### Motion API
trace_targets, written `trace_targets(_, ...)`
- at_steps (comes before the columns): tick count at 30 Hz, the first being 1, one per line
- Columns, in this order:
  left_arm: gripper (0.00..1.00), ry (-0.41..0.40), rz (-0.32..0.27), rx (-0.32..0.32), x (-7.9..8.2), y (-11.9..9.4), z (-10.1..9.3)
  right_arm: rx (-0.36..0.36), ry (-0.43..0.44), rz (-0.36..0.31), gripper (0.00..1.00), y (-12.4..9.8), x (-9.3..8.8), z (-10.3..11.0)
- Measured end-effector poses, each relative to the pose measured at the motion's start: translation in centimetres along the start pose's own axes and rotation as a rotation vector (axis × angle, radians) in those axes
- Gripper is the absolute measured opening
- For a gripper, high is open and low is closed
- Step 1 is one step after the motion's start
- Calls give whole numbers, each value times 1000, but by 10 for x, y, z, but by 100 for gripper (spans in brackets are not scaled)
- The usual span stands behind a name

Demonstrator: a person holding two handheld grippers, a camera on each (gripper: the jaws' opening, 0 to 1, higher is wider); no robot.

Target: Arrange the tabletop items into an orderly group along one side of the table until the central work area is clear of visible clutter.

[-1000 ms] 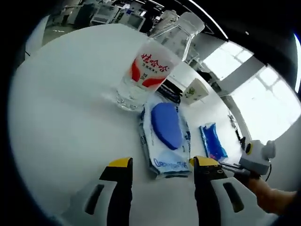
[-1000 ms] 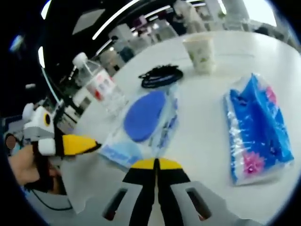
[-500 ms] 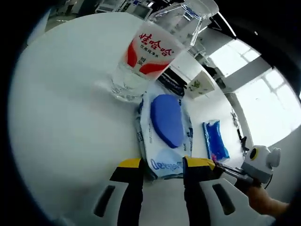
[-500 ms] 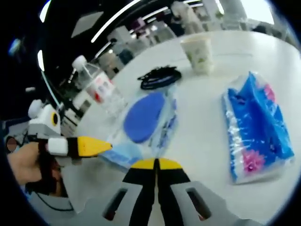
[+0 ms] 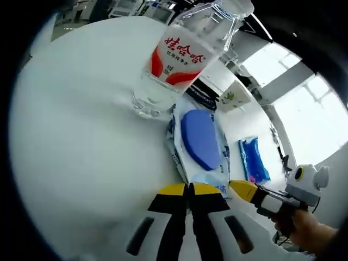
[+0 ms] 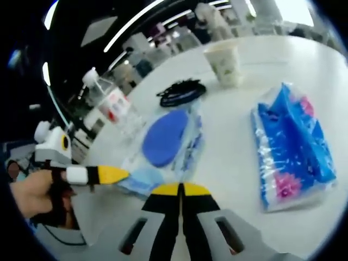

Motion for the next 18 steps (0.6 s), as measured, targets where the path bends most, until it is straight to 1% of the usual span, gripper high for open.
trace_targets(10,0,37,-47,-21,3,-9,-8,8,6,-39,0,-8,6,5)
trace_targets(18,0,42,-74,-39,7,-17,-12,16,9,-73,0,-14,12,11)
Point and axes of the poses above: the point that each gripper's makers call its tool centre point, and the gripper's own axes: y roughly forward along the fingers, z roughly to its left, x roughly out of its top, the point moved 3 cm from there along -y, roughly backward along the fingers, and after that the axes turned 15 degrees about x, right-handed, at the moved point
